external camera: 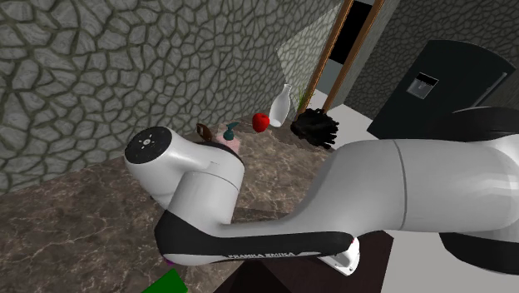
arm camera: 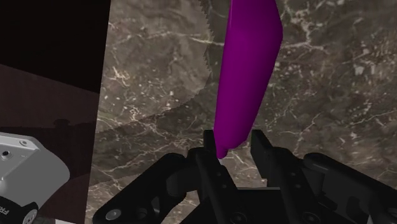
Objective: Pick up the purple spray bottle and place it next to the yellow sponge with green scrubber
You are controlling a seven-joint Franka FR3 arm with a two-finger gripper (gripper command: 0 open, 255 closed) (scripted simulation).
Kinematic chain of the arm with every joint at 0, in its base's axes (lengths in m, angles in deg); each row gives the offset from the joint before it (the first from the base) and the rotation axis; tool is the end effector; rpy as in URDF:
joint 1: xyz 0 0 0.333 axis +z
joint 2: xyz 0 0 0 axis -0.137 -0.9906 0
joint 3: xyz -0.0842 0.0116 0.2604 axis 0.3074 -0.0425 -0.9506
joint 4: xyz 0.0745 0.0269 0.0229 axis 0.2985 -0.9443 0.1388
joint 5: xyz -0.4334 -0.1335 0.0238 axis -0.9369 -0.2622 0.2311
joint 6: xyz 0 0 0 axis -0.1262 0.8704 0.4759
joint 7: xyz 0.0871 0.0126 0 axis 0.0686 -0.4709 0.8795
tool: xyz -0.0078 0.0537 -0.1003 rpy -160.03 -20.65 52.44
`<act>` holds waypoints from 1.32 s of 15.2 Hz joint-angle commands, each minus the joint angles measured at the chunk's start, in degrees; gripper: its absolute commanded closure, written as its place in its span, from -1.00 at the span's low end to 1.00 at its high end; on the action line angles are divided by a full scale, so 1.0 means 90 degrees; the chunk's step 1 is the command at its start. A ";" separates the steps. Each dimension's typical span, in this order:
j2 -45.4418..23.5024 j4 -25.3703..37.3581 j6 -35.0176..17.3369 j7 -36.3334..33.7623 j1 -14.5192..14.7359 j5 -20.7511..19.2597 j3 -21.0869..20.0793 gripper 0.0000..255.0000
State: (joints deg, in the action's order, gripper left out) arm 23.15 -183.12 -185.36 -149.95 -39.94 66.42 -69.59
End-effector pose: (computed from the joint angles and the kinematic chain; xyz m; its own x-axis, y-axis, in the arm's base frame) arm 0.3766 0.4209 0.2526 0.3179 -0.8959 0.3104 -0.9478 -0.3084 0.0807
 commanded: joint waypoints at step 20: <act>-0.0094 0.0528 0.0581 -0.0161 0.0077 -0.0233 0.0271 -1.00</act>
State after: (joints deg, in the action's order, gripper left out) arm 22.46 -179.08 -180.96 -151.28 -39.28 64.69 -67.57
